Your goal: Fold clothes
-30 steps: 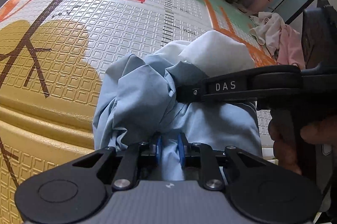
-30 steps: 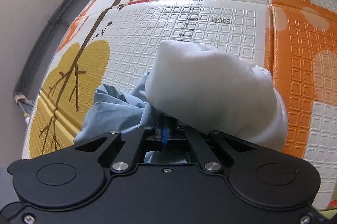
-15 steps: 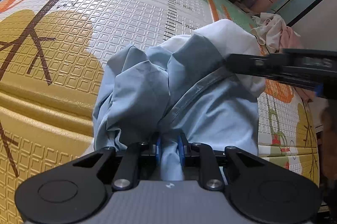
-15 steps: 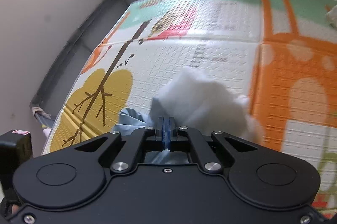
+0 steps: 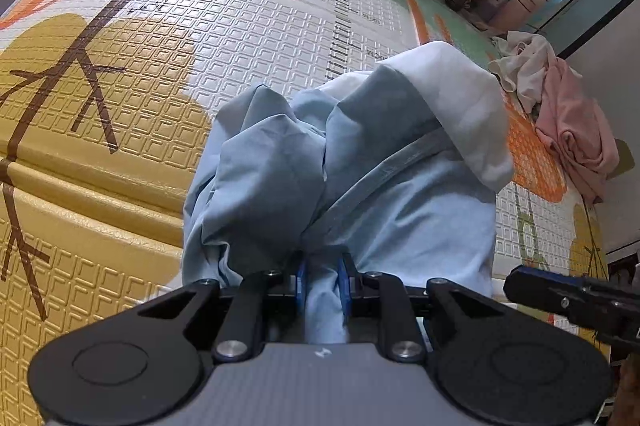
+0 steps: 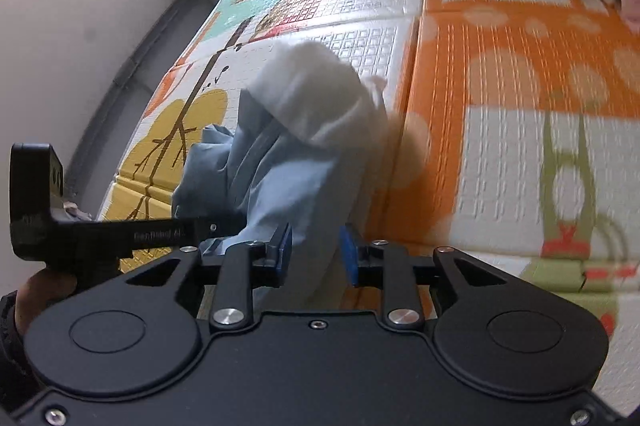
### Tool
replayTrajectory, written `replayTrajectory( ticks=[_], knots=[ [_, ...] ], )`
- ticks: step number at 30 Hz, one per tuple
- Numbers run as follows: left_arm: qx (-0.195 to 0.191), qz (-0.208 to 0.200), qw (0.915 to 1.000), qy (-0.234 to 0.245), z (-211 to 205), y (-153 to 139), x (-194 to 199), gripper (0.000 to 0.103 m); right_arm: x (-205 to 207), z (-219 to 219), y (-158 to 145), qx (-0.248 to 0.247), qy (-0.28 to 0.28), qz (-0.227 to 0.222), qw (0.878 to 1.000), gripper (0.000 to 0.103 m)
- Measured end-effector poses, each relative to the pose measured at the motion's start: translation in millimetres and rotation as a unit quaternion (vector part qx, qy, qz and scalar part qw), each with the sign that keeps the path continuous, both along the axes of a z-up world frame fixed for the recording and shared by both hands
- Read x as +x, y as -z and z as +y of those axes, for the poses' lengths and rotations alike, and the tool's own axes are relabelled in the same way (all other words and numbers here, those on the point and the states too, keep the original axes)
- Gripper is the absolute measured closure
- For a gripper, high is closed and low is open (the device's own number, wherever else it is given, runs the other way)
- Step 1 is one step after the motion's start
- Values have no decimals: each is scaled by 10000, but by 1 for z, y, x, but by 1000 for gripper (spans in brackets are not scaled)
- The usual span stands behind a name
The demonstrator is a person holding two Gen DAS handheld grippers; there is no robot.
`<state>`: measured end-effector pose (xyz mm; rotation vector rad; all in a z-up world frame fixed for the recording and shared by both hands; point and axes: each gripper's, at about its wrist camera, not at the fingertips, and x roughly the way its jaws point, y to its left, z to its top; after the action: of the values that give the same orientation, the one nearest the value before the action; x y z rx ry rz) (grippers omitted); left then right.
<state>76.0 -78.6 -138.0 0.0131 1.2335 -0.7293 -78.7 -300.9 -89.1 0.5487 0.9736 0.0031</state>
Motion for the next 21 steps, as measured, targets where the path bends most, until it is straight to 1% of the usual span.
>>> replayTrajectory(
  ticks=[4,5,6,7,8,10,12,13,19,21],
  knots=[
    [28,-10,10000,-14,0,0,0,83,-7,4,-4,648,82,-463,9968,85],
    [44,-23,10000,7,-1,0,0,83,-6,6,-5,736,27,-516,9960,85],
    [60,-35,10000,26,-1,0,1,83,-4,10,-5,796,-43,-546,9953,89],
    [69,-37,10000,29,-2,0,1,83,-1,12,0,885,-54,-460,9950,93],
    [93,-49,9999,26,-2,0,1,83,3,13,6,982,-47,-339,9946,94],
    [157,-92,9998,22,-3,0,2,84,8,12,23,1053,135,-69,9943,103],
    [200,-120,9997,23,-3,1,3,85,9,6,38,1213,363,140,9919,103],
    [201,-98,9997,15,-3,1,5,85,8,4,41,1216,398,202,9916,103],
    [181,-3,9998,59,-3,3,11,87,7,4,48,1065,411,435,9925,103],
    [188,7,9998,56,-4,4,11,87,8,7,49,942,399,468,9936,103]
  ],
)
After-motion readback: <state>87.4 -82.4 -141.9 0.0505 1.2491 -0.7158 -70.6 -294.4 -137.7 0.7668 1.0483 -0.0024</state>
